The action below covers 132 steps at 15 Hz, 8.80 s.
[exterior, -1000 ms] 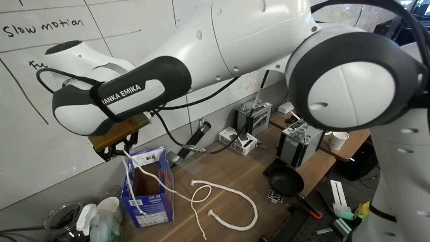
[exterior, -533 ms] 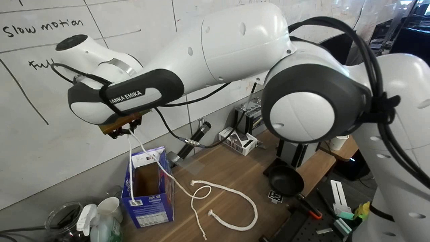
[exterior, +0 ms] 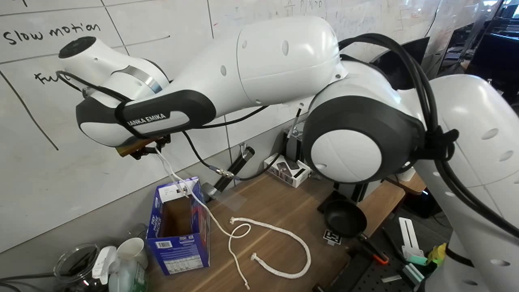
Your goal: Pick up the white ropes from the counter and put them in the box
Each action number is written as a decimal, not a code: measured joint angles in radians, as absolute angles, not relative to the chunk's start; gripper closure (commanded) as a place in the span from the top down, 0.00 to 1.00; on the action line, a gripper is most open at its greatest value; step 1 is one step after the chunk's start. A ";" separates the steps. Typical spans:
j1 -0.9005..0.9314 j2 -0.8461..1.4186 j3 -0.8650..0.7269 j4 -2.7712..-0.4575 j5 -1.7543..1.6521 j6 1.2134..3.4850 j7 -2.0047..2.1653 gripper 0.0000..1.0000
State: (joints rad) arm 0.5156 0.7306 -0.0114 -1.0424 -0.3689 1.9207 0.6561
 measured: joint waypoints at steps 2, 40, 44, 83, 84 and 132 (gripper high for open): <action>0.516 0.741 -0.006 -1.042 -0.358 1.866 0.658 0.03; 0.443 1.041 0.101 -0.882 -0.171 1.792 0.564 1.00; 0.444 0.988 0.084 -0.874 -0.192 1.724 0.564 1.00; -0.041 0.352 0.027 -2.276 -0.046 2.392 -0.164 1.00; -0.048 0.361 0.022 -2.287 -0.046 2.421 -0.165 1.00; -0.090 0.786 0.049 -2.364 -0.048 3.080 -0.160 1.00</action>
State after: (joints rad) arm -0.0902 0.7859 0.0486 -2.3641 -0.0482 3.0803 -0.1598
